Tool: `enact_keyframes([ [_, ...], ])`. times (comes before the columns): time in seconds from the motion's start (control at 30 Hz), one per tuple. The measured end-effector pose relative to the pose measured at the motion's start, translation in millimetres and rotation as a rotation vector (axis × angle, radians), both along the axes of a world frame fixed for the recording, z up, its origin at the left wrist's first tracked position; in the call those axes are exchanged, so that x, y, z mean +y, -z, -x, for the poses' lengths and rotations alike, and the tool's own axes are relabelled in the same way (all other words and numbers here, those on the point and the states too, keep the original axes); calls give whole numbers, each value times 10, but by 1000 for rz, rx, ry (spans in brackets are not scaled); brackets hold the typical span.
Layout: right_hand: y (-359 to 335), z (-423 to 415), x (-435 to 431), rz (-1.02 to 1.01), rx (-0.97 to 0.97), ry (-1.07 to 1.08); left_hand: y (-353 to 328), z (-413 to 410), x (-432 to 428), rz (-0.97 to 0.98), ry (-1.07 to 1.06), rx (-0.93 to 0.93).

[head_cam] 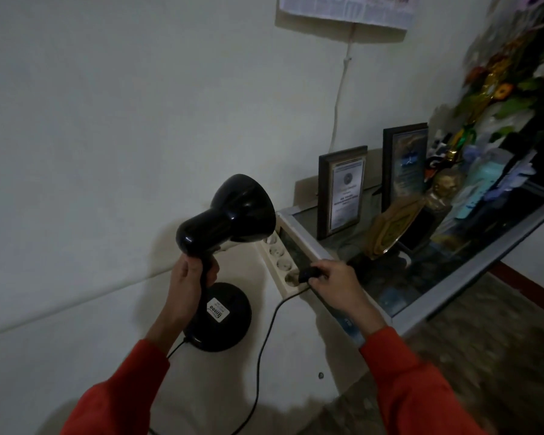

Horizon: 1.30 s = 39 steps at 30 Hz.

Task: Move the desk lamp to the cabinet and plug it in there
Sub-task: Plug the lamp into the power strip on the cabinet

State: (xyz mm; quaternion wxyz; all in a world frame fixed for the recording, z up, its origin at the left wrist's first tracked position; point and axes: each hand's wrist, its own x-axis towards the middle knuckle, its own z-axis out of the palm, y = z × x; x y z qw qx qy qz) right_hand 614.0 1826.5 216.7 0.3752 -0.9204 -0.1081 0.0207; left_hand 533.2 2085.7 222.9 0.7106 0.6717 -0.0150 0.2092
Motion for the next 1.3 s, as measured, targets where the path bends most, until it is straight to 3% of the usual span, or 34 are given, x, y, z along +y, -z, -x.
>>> enact_keyframes([
  [0.17, 65, -88, 53, 129, -26, 29, 17, 59, 13, -99, -45, 18],
  [0.3, 72, -131, 83, 173, -42, 14, 235, 281, -8, -186, -99, 177],
  [0.63, 129, -153, 162, 303, -45, -23, 974, 867, -502, -768, -357, 625],
  [0.77, 137, -162, 157, 327, -50, -28, 1067, 970, -777, -963, -382, 627],
  [1.07, 150, -175, 219, 399, -52, -52, 969, 214, -683, -1216, -146, 283],
  [1.3, 140, -228, 270, 463, -39, -68, 1072, -142, -504, -1392, -145, 354],
])
